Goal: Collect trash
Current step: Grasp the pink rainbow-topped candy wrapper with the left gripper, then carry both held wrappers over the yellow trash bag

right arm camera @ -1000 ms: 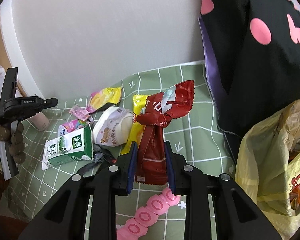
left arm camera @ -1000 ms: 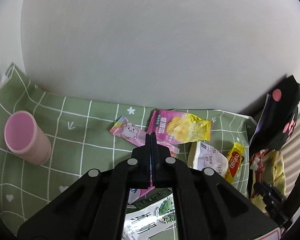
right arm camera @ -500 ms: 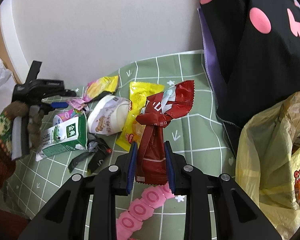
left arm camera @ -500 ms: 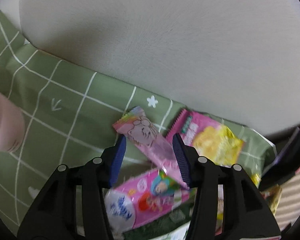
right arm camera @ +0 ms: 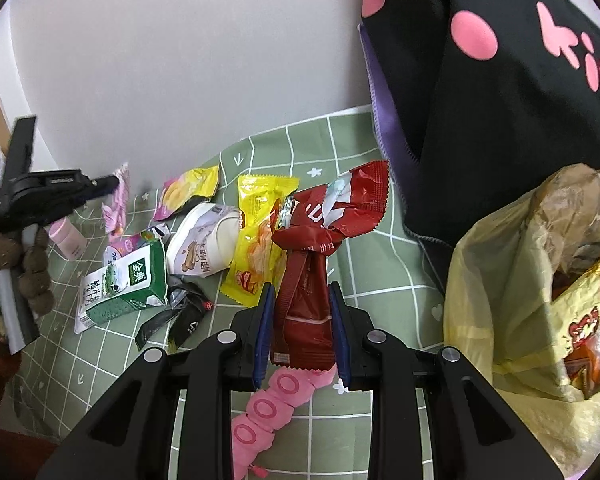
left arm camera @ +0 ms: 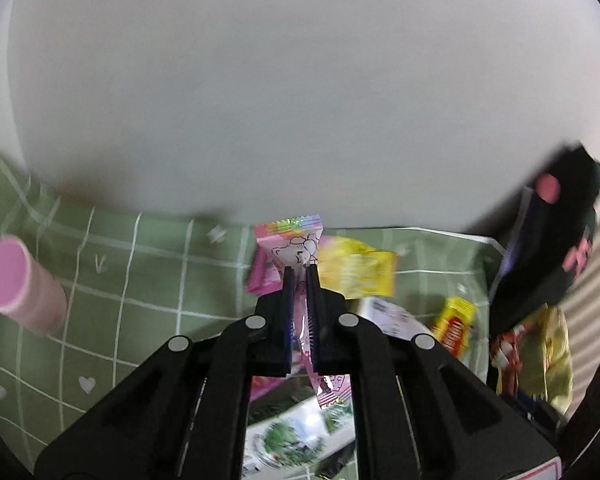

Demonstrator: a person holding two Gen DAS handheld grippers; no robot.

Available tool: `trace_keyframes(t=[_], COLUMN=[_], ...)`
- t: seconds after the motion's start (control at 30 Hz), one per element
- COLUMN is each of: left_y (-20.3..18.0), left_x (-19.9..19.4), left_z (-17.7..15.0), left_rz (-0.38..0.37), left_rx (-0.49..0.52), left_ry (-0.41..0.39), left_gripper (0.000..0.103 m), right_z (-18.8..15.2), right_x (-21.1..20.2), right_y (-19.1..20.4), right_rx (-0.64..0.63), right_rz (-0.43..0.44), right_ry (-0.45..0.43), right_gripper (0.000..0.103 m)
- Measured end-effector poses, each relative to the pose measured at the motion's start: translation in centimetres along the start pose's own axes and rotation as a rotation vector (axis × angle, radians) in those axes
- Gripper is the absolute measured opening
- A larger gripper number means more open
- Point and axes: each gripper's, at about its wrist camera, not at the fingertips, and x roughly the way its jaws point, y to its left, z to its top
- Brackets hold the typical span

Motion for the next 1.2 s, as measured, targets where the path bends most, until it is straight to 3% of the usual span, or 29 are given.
trace_keyframes(t=[0.27, 0.57, 0.8, 0.97, 1.2], left_y=[-9.1, -19.6, -28.4, -34.0, -39.1], left_x=[-4.1, -5.8, -4.9, -2.7, 1.8], left_z=[0.2, -0.2, -1.6, -3.7, -8.6], left_rz=[-0.098, -0.303, -0.523, -0.624, -0.631], left_rx=[0.229, 0.420, 0.503, 0.587, 0.680], left_ry=[-0.097, -0.114, -0.042, 0.051, 0.188], left_gripper=[0.006, 0.006, 0.006, 0.006, 0.006], right_z=[0.7, 1.3, 0.8, -1.2, -2.9], right_x=[-3.9, -11.3, -17.5, -19.1, -17.2], right_y=[-0.6, -4.2, -9.9, -15.2, -17.8], right_rx=[-0.016, 0.045, 0.117, 0.219, 0.249], right_rz=[-0.066, -0.180, -0.336, -0.369, -0.350], right_ry=[-0.087, -0.215, -0.259, -0.189, -0.125], right_gripper=[0.026, 0.026, 0.026, 0.026, 0.026])
